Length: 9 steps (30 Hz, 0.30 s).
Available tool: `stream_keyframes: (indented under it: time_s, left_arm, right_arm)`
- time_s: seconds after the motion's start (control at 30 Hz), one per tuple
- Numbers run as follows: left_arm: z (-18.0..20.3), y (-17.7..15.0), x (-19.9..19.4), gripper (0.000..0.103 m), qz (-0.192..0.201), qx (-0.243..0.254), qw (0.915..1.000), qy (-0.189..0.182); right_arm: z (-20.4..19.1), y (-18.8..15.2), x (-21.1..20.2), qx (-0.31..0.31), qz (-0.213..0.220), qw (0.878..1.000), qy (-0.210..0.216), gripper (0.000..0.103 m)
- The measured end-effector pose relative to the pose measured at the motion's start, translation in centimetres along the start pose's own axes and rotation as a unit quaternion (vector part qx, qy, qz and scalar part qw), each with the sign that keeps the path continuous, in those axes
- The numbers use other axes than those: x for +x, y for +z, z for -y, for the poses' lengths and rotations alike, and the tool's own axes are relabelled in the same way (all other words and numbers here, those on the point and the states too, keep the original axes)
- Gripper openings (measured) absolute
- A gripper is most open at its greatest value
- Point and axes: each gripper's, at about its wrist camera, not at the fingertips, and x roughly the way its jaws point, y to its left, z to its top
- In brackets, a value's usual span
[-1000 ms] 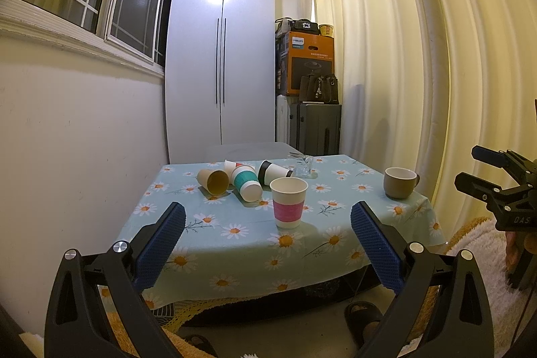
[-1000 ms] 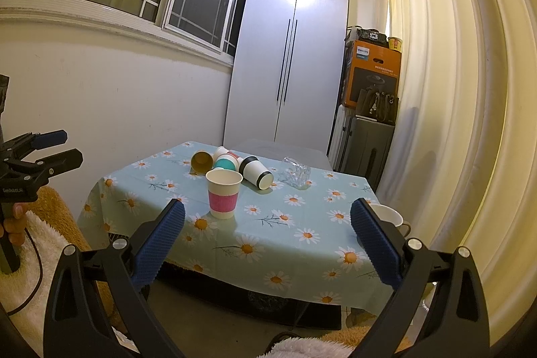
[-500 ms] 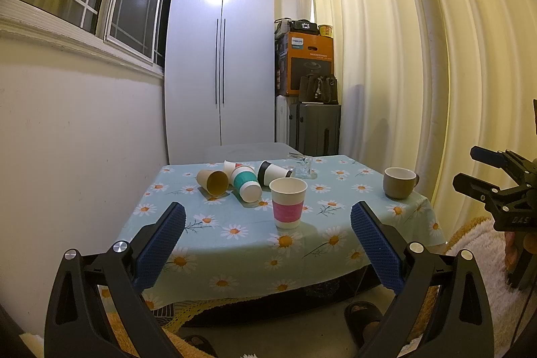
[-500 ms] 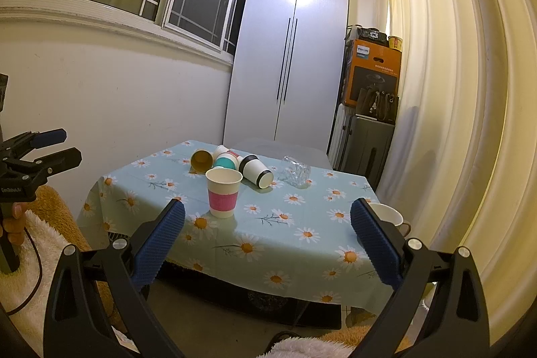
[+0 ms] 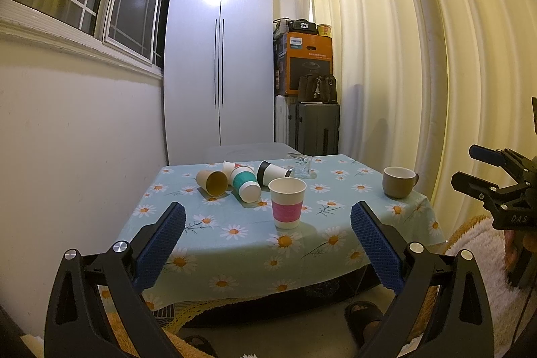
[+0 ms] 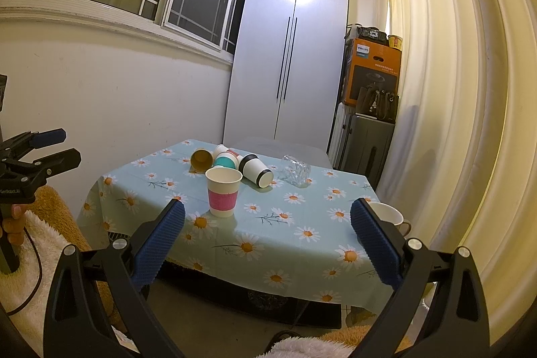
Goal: Flip cup upright
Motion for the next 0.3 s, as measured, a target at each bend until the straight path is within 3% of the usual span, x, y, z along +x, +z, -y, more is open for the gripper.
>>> stream_keyframes:
  time_s: [0.3]
  left_arm:
    - [0.04,0.06,0.02,0.096,-0.001,0.002,1.0,-0.001]
  right_arm:
    - [0.07,0.03,0.03,0.0,0.0,1.0,0.0,0.098]
